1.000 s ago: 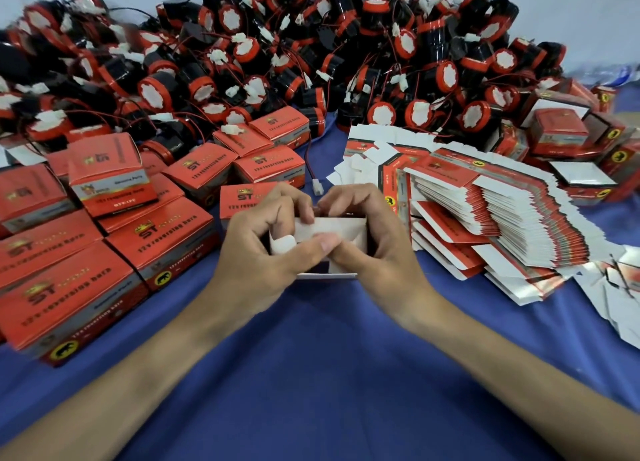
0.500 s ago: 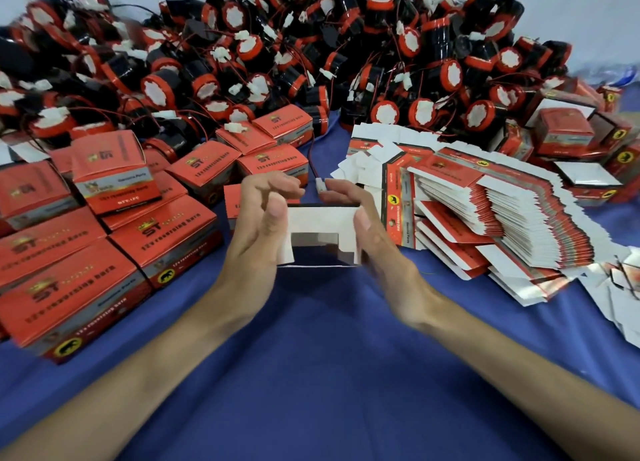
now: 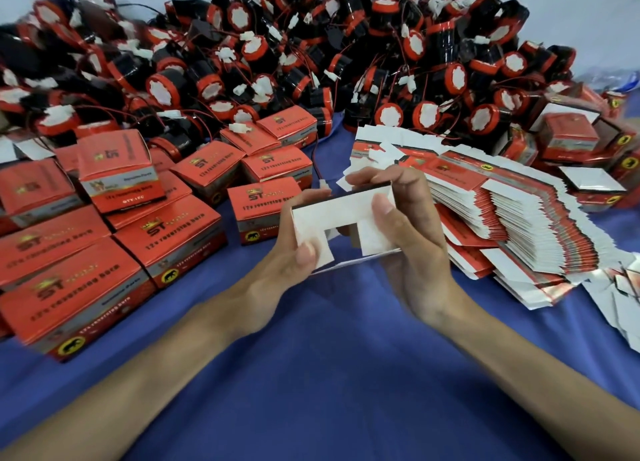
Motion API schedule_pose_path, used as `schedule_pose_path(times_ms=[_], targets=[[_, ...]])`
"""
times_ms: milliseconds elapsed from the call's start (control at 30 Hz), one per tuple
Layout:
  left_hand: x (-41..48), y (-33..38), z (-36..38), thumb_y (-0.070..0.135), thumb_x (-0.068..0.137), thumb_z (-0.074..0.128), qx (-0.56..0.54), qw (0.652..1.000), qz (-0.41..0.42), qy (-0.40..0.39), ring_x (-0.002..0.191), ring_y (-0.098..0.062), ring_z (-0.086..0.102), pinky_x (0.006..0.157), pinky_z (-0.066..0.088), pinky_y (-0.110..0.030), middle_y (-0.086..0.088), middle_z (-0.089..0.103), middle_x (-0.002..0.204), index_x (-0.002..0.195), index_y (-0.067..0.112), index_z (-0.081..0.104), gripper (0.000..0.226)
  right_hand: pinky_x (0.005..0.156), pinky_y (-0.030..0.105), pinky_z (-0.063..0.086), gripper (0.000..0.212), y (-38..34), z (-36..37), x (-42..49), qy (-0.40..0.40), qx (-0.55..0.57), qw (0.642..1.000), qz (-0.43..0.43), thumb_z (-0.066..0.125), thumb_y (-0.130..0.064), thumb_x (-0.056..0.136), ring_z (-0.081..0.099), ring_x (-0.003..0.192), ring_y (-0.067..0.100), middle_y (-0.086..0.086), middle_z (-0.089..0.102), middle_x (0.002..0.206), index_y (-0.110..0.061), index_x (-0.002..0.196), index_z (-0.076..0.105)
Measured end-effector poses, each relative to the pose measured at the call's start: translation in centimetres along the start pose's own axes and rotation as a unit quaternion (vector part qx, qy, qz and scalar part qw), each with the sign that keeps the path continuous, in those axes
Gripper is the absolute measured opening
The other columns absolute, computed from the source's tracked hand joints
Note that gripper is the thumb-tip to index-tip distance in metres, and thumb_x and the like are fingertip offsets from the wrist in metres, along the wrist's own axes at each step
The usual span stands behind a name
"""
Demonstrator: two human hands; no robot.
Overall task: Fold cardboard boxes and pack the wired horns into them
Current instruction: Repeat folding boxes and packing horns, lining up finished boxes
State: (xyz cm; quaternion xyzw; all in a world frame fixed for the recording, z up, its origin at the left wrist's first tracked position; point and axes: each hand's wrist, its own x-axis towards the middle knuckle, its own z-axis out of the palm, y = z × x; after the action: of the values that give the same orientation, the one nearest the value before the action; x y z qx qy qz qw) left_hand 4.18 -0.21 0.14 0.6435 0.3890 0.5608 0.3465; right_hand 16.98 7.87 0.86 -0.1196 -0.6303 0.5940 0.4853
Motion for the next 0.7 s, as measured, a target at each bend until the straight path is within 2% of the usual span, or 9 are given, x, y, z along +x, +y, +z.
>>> schedule_pose_path(times_ms=[33,67,133,200,300,433,567,633,700], targets=[[0.0,-0.4,-0.4,0.084,0.068,0.048,-0.053,0.995,-0.083,-0.013,0.122,0.003,0.052,0.1,0.042,-0.016,-0.017,0.05,0.121,0.14,-0.016,0.018,0.126,0.092,0.052,0.04,0.017,-0.3,0.1,0.0,-0.003,-0.01,1.0,-0.007,0.052,-0.023,0.087,0.051,0.108,0.023,0.007,0.056,0.113,-0.02,0.104,0.05],[-0.3,-0.4,-0.9,0.087,0.065,0.049,-0.035,0.993,-0.109,-0.01,0.129,-0.003,0.047,0.103,0.04,-0.02,-0.008,0.047,0.136,0.144,-0.001,0.021,0.122,0.093,0.051,0.04,0.017,-0.3,0.2,0.1,0.003,-0.026,0.999,-0.021,0.052,-0.022,0.087,0.051,0.108,0.022,0.008,0.055,0.113,-0.022,0.104,0.049],[-0.3,-1.3,-1.6,0.085,0.07,0.05,-0.028,0.991,-0.13,-0.016,0.13,-0.006,0.047,0.097,0.045,-0.023,0.009,0.047,0.14,0.143,0.021,0.024,0.1,0.092,0.049,0.04,0.02,0.0,0.1,0.1,0.0,-0.034,0.999,-0.037,0.053,-0.02,0.087,0.051,0.106,0.021,0.008,0.054,0.113,-0.032,0.103,0.053],[-0.3,-1.7,-1.6,0.079,0.079,0.049,-0.016,0.992,-0.123,-0.005,0.13,-0.01,0.049,0.092,0.051,-0.026,0.012,0.047,0.14,0.14,0.033,0.026,0.08,0.091,0.046,0.039,0.023,-0.1,0.1,0.0,-0.008,-0.026,0.999,-0.04,0.054,-0.021,0.086,0.05,0.107,0.021,0.004,0.055,0.115,-0.042,0.096,0.057],[-0.3,-2.3,-1.5,0.065,0.087,0.055,-0.035,0.994,-0.098,0.035,0.129,-0.022,0.049,0.097,0.051,-0.043,-0.001,0.047,0.142,0.141,0.024,0.03,0.073,0.093,0.039,0.037,0.023,0.0,0.2,-0.1,-0.035,-0.073,0.995,-0.06,0.051,-0.019,0.088,0.048,0.113,0.019,-0.002,0.056,0.117,-0.041,0.09,0.058],[0.0,-2.4,-1.4,0.036,0.084,0.053,-0.053,0.993,-0.071,0.082,0.129,-0.035,0.045,0.107,0.035,-0.061,-0.015,0.048,0.136,0.133,0.011,0.04,0.056,0.101,0.035,0.034,0.022,0.3,0.3,-0.4,-0.075,-0.137,0.984,-0.089,0.043,-0.015,0.09,0.045,0.119,0.021,0.006,0.048,0.121,-0.028,0.092,0.06],[0.2,-2.2,-1.3,0.033,0.079,0.053,-0.101,0.985,-0.076,0.117,0.121,-0.028,0.054,0.098,0.046,-0.044,-0.003,0.06,0.123,0.124,0.018,0.049,0.047,0.105,0.039,0.031,0.027,0.0,0.1,-0.4,-0.131,-0.186,0.97,-0.088,0.041,-0.036,0.093,0.039,0.125,0.023,0.005,0.04,0.128,-0.02,0.101,0.062],[0.3,-2.0,-1.2,0.032,0.078,0.052,-0.117,0.984,-0.065,0.121,0.119,-0.027,0.057,0.096,0.047,-0.043,-0.008,0.061,0.122,0.123,0.015,0.05,0.048,0.107,0.039,0.03,0.043,-0.1,-0.1,-0.6,-0.172,-0.246,0.945,-0.129,0.04,-0.052,0.095,0.036,0.129,0.025,0.008,0.035,0.133,-0.018,0.113,0.059],[0.4,-1.8,-1.1,0.031,0.077,0.052,-0.114,0.984,-0.059,0.121,0.118,-0.029,0.058,0.097,0.049,-0.044,-0.014,0.061,0.122,0.126,0.007,0.047,0.055,0.106,0.034,0.031,0.041,-0.2,0.0,-0.7,-0.157,-0.294,0.929,-0.16,0.043,-0.05,0.095,0.037,0.129,0.024,0.015,0.035,0.131,-0.016,0.111,0.061]])
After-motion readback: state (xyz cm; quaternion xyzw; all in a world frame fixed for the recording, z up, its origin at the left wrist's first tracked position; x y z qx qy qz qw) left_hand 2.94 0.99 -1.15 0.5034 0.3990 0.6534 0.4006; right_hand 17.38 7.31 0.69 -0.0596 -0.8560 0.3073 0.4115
